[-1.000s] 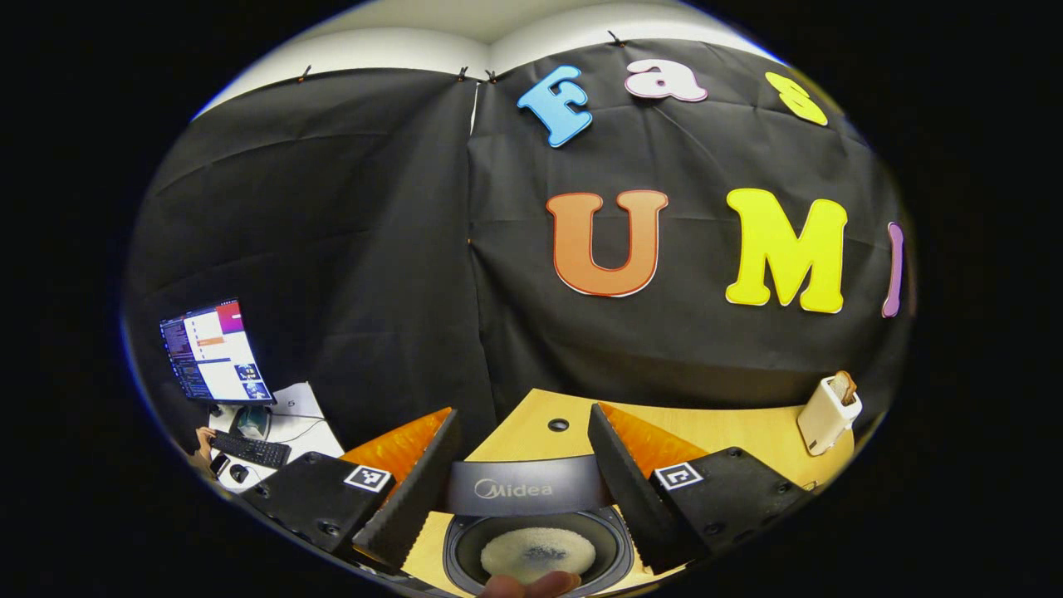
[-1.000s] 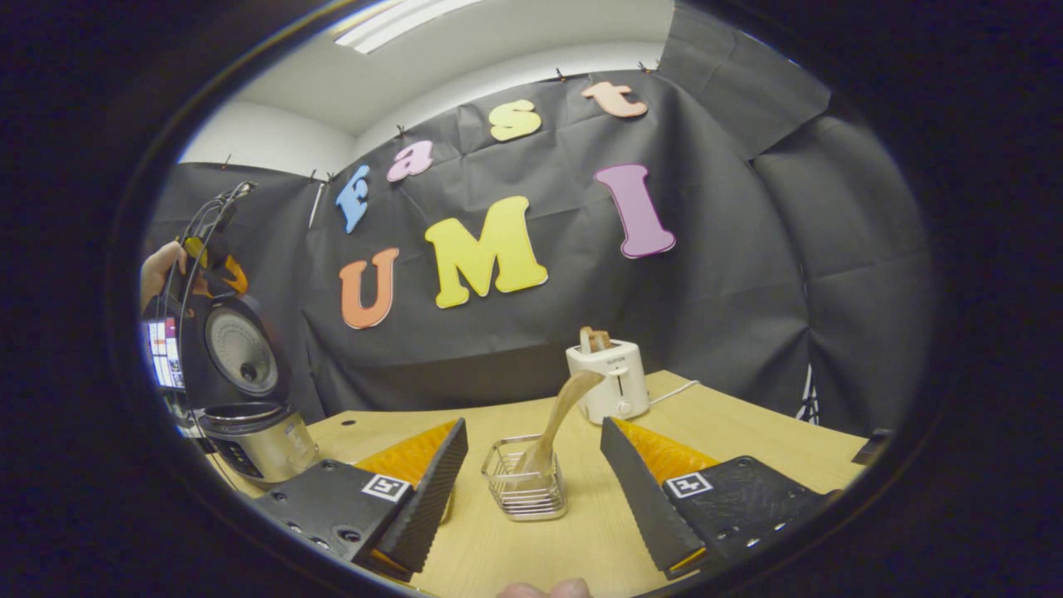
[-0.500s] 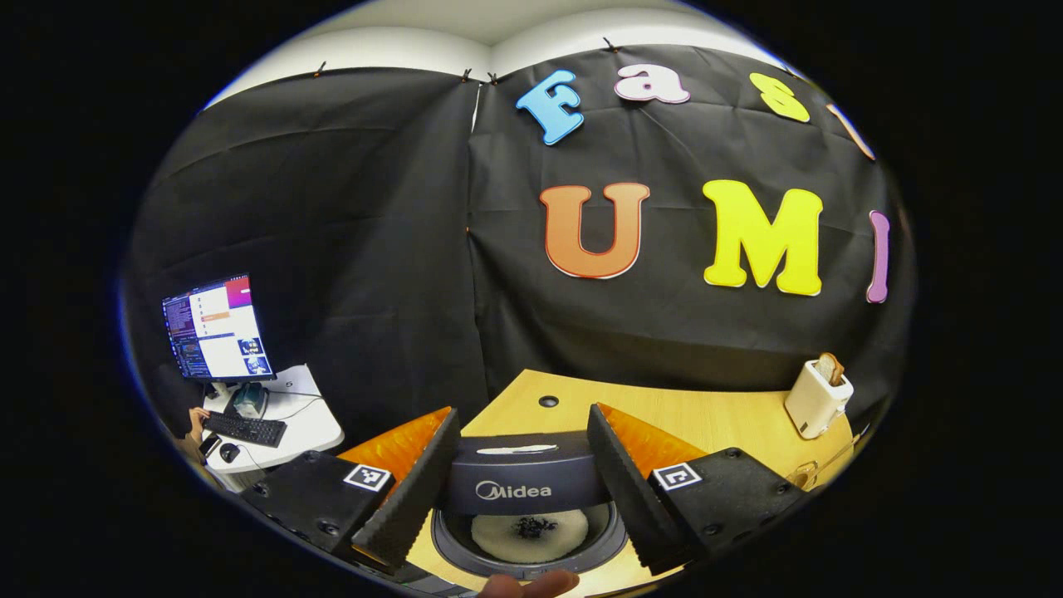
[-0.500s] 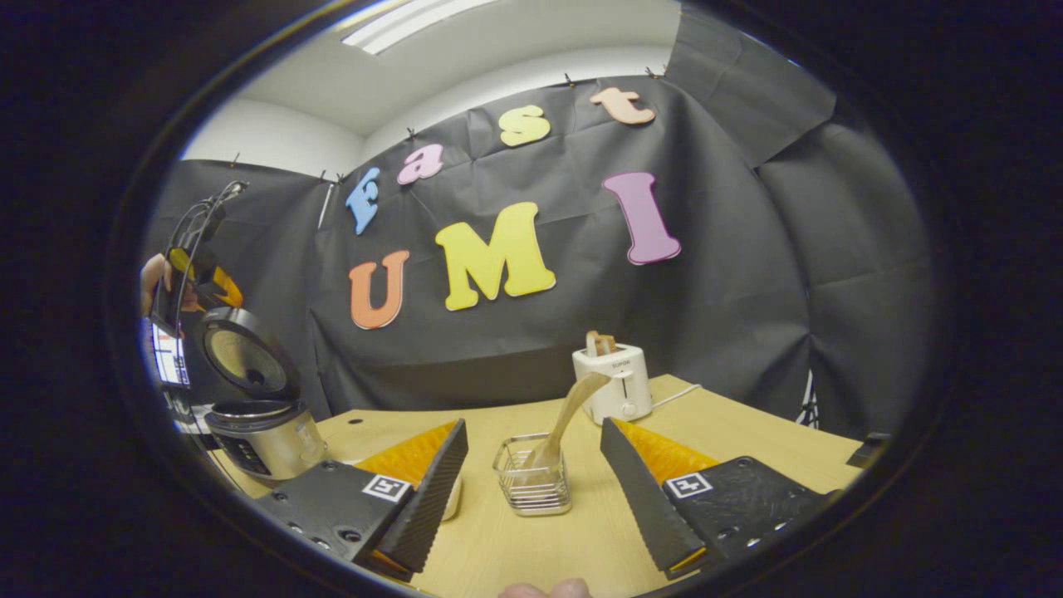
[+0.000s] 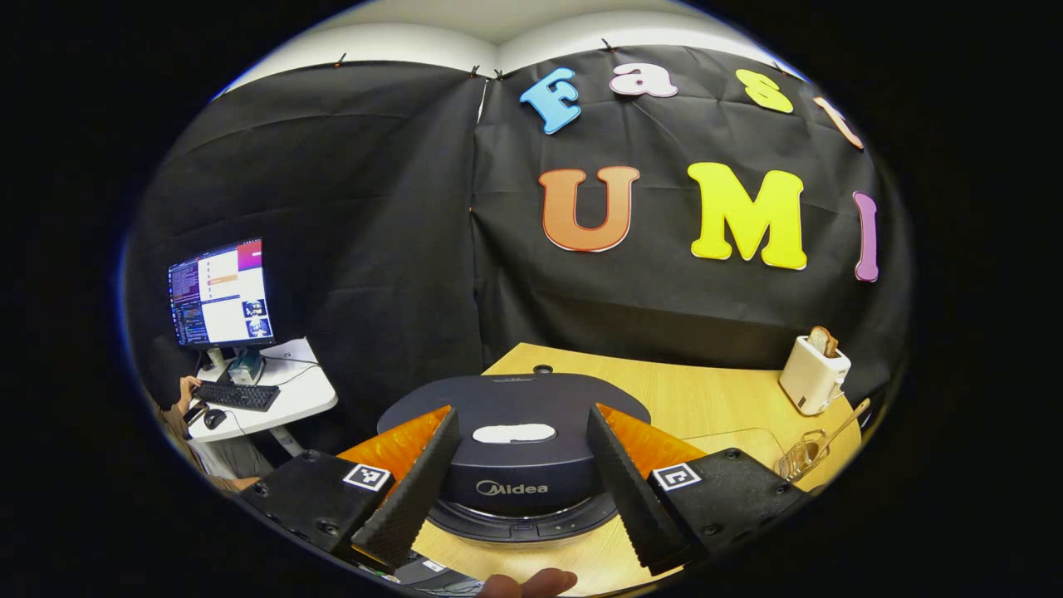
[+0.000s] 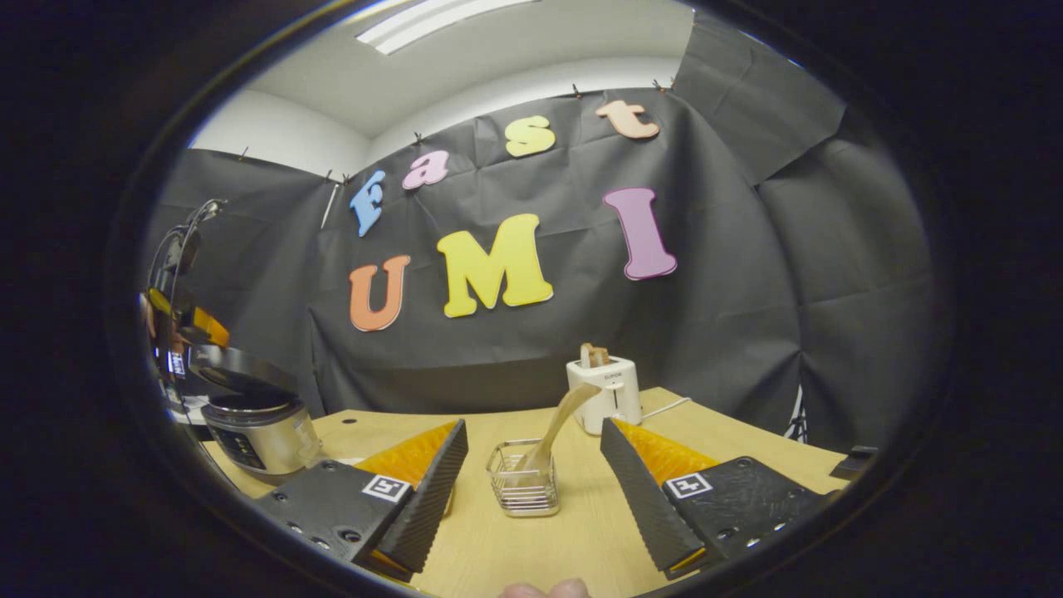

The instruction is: Close the left gripper, press the button to open the rice cooker; take a wooden spoon from the chopstick holder with the right hand, scoop a spoonful of rice and pour it into the rice cooker, then put the wooden spoon back into the chopstick holder.

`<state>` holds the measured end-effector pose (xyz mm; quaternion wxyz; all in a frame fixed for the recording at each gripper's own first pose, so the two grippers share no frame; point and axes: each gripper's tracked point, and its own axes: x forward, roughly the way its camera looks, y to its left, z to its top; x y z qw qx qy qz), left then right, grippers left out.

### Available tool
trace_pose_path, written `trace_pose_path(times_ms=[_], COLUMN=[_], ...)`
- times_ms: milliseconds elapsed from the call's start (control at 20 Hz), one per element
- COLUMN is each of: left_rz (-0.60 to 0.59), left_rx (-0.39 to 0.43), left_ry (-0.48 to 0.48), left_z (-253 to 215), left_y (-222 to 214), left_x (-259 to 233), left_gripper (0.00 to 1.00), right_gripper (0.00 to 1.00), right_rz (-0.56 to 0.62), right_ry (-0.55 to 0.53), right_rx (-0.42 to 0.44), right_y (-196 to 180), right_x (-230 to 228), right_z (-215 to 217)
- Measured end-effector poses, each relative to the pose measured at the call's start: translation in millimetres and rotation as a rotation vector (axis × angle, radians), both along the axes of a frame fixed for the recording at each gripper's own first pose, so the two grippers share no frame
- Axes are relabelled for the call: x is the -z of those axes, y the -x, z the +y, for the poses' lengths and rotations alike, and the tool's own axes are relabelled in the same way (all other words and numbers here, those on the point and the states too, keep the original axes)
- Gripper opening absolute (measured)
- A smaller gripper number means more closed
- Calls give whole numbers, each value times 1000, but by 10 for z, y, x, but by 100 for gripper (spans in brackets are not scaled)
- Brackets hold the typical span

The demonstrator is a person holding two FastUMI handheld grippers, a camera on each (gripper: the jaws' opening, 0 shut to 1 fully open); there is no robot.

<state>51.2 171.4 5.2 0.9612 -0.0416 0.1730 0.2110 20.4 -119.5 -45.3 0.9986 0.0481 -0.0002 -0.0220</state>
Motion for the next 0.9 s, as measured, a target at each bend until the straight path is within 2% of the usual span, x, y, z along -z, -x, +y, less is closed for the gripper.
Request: trace_pose_path(times_ms=[150, 200, 450, 500, 550, 600, 800, 850, 900], left_rz=[-22, -21, -33, -31, -31, -33, -34, -27, -20], left_rx=[-10, -13, -13, -12, -11, -12, -10, -9, -11], left_ry=[-5, -9, -22, -26, -32, -34, -34, -35, -32], left_z=[-24, -37, -91, -95, -103, -108, -117, -125, -130], left_y=[45, 73, 160, 171, 179, 185, 200, 210, 223], left_x=[115, 159, 391, 427, 444, 473, 540, 571, 601], left_gripper=[99, 99, 99, 99, 99, 99, 98, 99, 99], right_gripper=[95, 91, 91, 95, 91, 95, 95, 91, 95], right_rz=[12, 15, 3, 3, 4, 6, 13, 11, 5], right_ry=[-14, -16, 13, 12, 11, 10, 10, 14, 15], right_rx=[-5, -9, -15, -16, -17, -17, -31, -31, -27], right_y=[-12, 0, 14, 10, 7, -6, -29, -34, -44], right_x=[62, 77, 78, 83, 88, 90, 110, 103, 82], right_z=[23, 51, 136, 145, 153, 159, 252, 258, 255])
